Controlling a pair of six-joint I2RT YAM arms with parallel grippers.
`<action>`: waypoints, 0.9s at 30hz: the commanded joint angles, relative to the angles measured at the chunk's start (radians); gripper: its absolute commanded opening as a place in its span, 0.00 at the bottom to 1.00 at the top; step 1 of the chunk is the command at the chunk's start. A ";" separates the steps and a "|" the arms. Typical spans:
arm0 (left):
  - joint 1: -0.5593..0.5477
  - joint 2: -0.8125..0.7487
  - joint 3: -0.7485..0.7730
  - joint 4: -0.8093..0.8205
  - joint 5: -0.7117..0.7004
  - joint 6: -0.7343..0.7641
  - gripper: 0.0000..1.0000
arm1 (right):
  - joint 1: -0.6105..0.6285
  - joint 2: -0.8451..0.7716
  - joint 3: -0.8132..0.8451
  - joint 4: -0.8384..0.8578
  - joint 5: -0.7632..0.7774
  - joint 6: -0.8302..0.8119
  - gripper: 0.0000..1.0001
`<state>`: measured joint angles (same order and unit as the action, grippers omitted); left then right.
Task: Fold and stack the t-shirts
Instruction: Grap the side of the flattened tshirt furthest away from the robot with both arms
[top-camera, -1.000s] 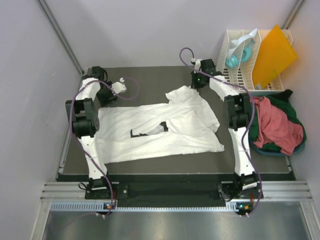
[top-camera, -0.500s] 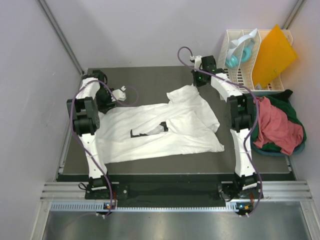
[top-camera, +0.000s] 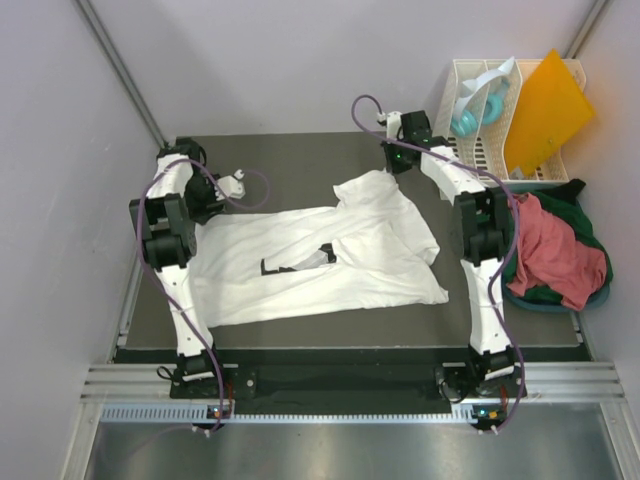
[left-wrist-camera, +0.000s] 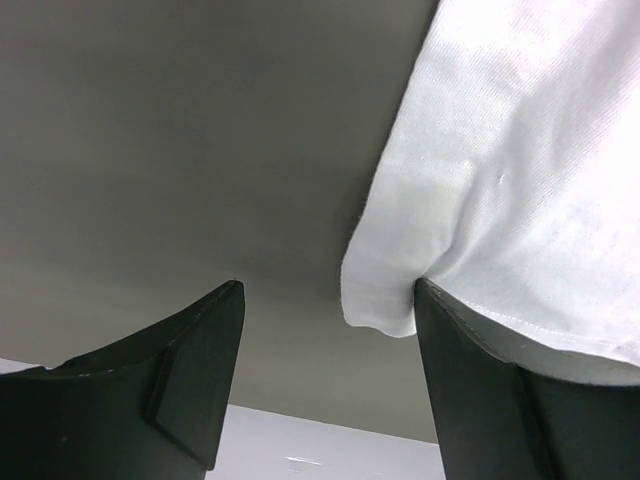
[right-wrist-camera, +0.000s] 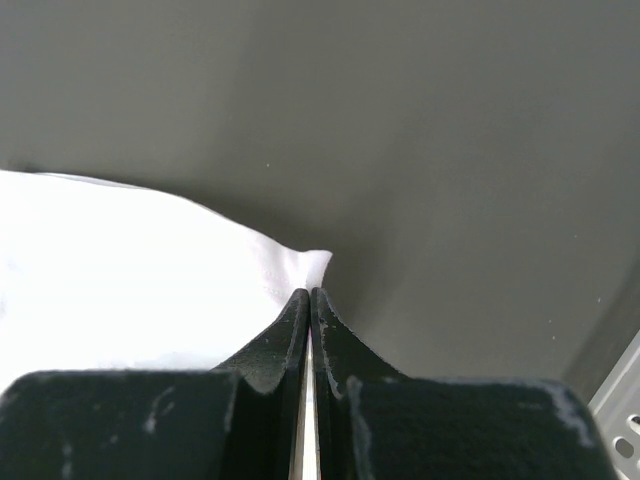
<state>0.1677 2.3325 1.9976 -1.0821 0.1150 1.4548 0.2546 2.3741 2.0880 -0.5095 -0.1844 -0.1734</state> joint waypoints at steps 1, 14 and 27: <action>0.007 0.042 0.026 -0.029 0.012 0.050 0.73 | 0.028 -0.088 0.003 0.019 0.006 -0.031 0.00; 0.004 0.077 0.012 -0.019 0.084 0.058 0.00 | 0.032 -0.092 0.023 -0.020 0.025 -0.072 0.00; 0.004 -0.077 -0.091 0.096 0.057 -0.028 0.00 | 0.038 -0.136 0.027 -0.014 0.033 -0.178 0.00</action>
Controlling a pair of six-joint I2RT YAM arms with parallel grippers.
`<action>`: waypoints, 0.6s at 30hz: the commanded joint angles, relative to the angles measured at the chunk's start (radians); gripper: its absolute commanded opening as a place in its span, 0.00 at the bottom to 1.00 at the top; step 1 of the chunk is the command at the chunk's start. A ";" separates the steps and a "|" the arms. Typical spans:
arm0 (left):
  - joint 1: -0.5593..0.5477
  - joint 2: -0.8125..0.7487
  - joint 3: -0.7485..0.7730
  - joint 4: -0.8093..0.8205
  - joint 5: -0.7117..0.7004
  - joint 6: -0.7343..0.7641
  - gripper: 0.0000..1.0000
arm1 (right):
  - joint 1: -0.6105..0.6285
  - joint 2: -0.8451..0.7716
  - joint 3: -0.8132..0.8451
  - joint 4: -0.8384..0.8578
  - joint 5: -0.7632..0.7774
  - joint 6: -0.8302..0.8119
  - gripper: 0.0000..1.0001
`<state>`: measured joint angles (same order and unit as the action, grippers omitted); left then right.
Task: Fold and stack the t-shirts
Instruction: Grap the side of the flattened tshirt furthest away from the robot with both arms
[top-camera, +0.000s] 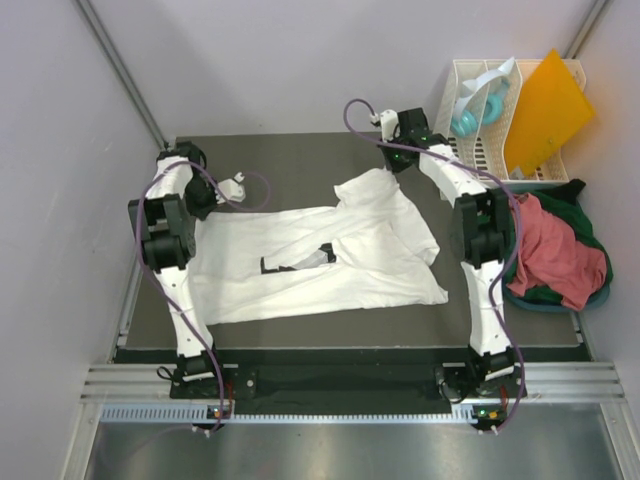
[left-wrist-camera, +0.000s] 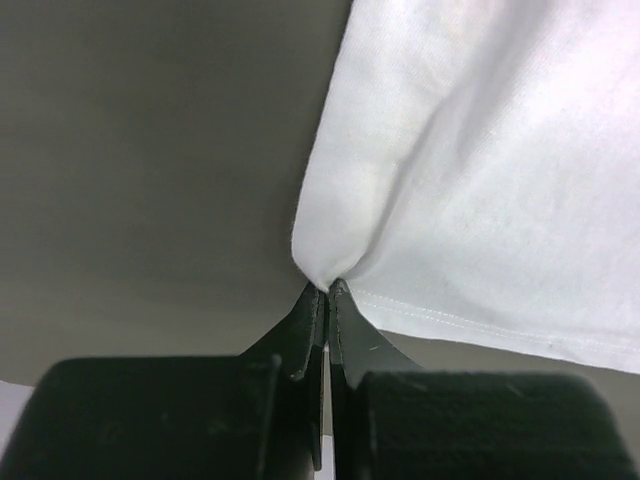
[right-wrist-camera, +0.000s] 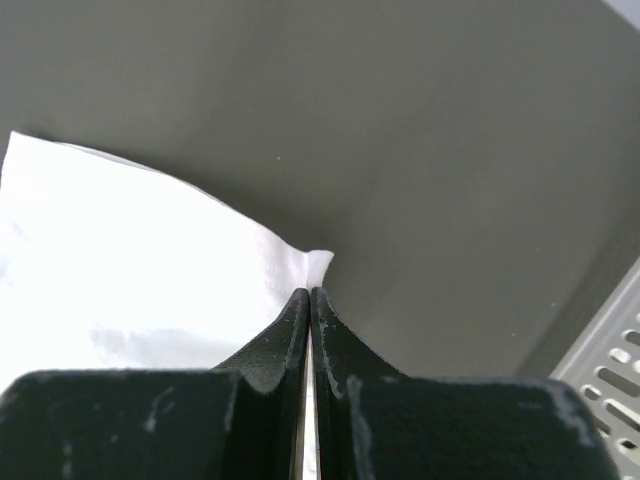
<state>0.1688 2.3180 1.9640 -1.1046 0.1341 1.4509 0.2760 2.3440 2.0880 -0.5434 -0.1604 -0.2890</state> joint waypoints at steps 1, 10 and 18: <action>0.003 -0.075 -0.069 0.129 0.039 -0.029 0.00 | 0.017 -0.115 0.027 0.019 0.007 -0.068 0.00; 0.003 -0.221 -0.188 0.224 0.048 -0.083 0.00 | 0.017 -0.219 -0.083 0.025 -0.002 -0.150 0.00; 0.011 -0.350 -0.298 0.270 0.015 -0.084 0.00 | 0.012 -0.354 -0.255 0.023 0.012 -0.243 0.00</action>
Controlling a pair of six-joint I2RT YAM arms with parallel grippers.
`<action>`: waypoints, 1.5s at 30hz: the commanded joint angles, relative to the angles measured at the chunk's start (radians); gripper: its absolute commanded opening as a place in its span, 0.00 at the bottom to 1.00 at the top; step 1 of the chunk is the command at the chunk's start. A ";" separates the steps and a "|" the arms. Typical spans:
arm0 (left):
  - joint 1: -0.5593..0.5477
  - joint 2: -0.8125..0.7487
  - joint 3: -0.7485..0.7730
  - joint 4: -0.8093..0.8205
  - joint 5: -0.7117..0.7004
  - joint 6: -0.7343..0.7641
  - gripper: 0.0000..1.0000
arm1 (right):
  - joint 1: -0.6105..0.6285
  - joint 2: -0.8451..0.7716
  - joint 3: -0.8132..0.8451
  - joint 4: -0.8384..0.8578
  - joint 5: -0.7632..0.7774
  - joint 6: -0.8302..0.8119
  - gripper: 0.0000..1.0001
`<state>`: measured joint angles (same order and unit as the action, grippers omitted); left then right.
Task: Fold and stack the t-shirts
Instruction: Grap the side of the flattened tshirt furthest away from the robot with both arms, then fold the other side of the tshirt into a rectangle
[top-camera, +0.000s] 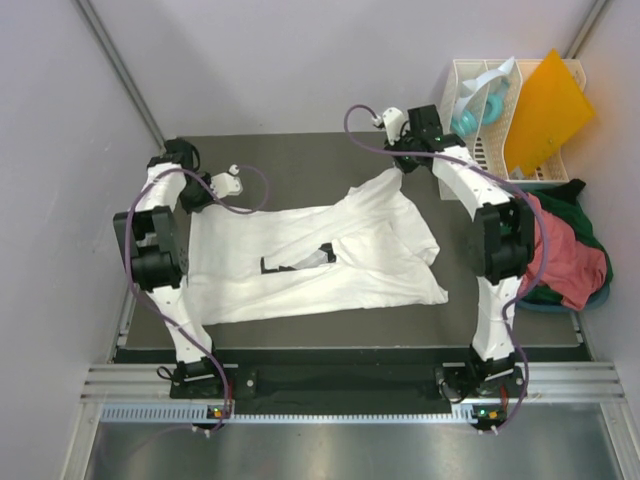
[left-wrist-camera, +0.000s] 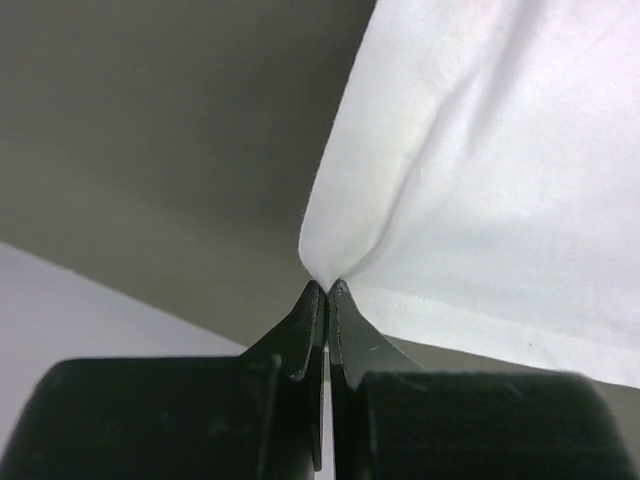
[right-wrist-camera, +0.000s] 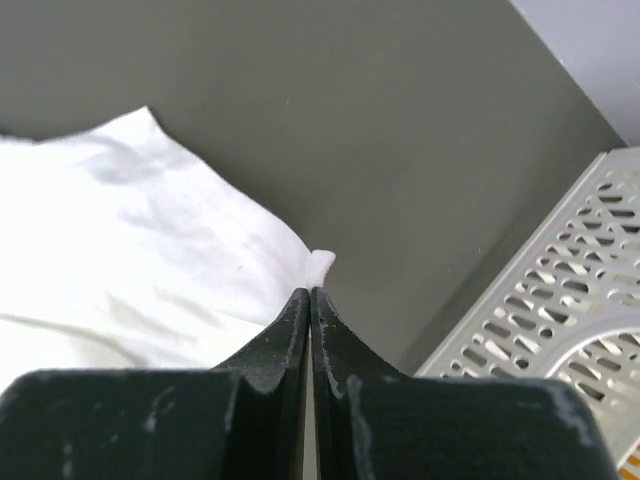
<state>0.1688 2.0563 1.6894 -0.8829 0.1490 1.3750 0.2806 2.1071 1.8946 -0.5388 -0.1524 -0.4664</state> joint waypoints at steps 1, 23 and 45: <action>0.011 -0.106 -0.039 0.048 0.001 -0.010 0.00 | 0.005 -0.145 -0.098 0.020 0.002 -0.070 0.00; 0.052 -0.366 -0.365 0.038 -0.008 0.047 0.00 | -0.035 -0.438 -0.466 -0.023 0.004 -0.273 0.00; 0.078 -0.496 -0.588 -0.022 0.027 0.124 0.00 | -0.035 -0.604 -0.715 -0.138 -0.027 -0.463 0.00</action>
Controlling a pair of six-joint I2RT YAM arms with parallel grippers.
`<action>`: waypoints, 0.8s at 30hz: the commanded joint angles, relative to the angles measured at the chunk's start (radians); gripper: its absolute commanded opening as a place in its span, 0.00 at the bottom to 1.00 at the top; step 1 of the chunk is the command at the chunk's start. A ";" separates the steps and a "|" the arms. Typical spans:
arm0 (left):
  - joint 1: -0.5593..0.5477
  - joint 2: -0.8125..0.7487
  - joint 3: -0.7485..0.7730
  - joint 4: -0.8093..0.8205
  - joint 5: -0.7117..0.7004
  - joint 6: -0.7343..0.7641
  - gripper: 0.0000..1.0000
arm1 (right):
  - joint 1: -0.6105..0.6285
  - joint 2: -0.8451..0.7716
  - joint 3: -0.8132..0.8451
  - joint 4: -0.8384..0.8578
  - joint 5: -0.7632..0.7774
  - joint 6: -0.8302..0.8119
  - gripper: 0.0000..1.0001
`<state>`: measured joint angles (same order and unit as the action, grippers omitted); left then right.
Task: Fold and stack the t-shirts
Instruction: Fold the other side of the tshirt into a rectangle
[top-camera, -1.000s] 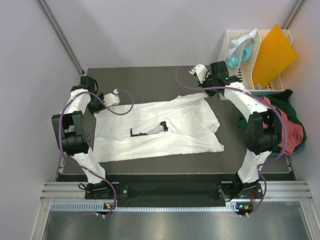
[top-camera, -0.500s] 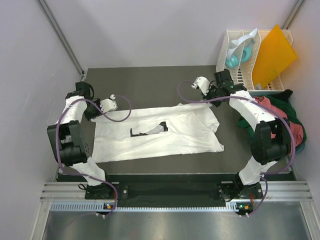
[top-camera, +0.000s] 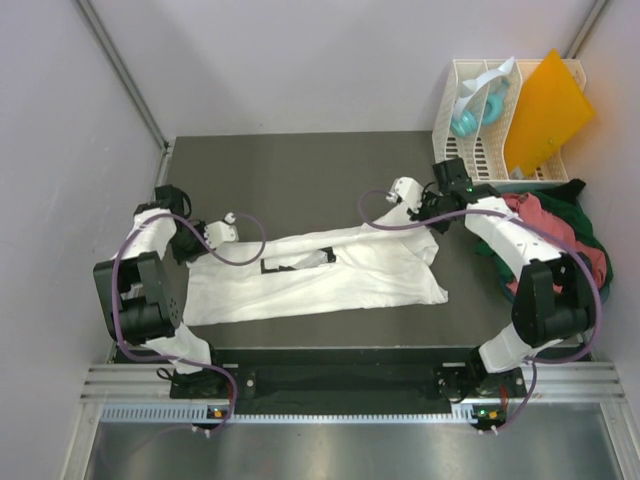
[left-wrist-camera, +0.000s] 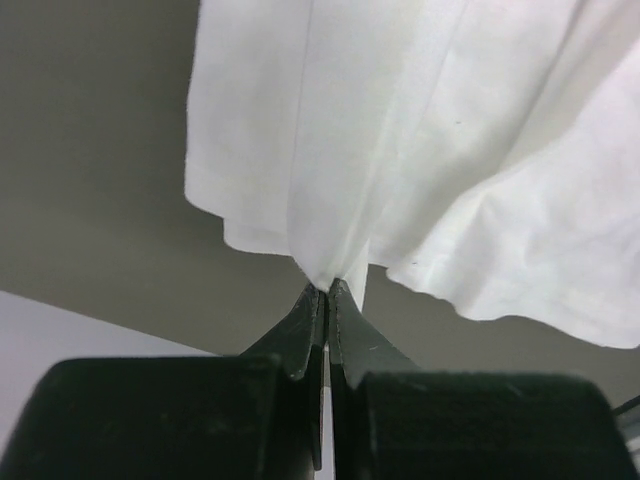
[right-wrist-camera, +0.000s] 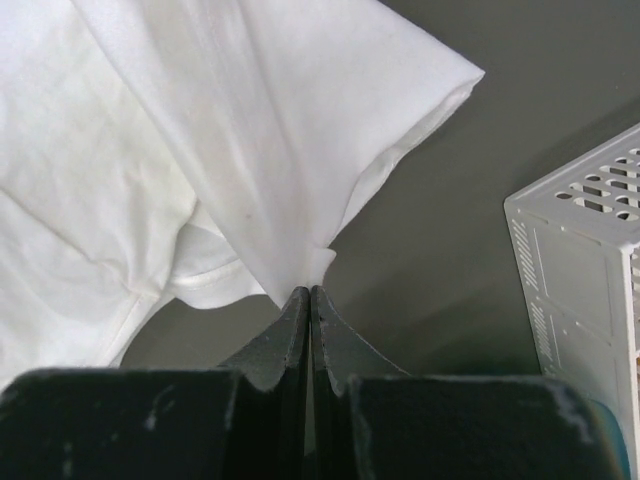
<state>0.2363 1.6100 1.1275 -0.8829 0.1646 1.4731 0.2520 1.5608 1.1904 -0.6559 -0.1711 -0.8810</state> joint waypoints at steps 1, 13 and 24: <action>0.012 -0.050 -0.029 -0.024 0.012 0.024 0.00 | -0.003 -0.059 -0.020 -0.024 -0.010 -0.055 0.00; 0.015 -0.055 -0.006 -0.027 -0.005 0.029 0.00 | 0.046 -0.031 -0.060 -0.054 -0.021 -0.098 0.00; 0.021 -0.076 0.018 -0.085 0.013 0.035 0.00 | 0.063 -0.031 -0.069 -0.077 -0.018 -0.136 0.00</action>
<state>0.2447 1.5787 1.1110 -0.9058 0.1642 1.4914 0.3038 1.5349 1.1320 -0.7155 -0.1814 -0.9802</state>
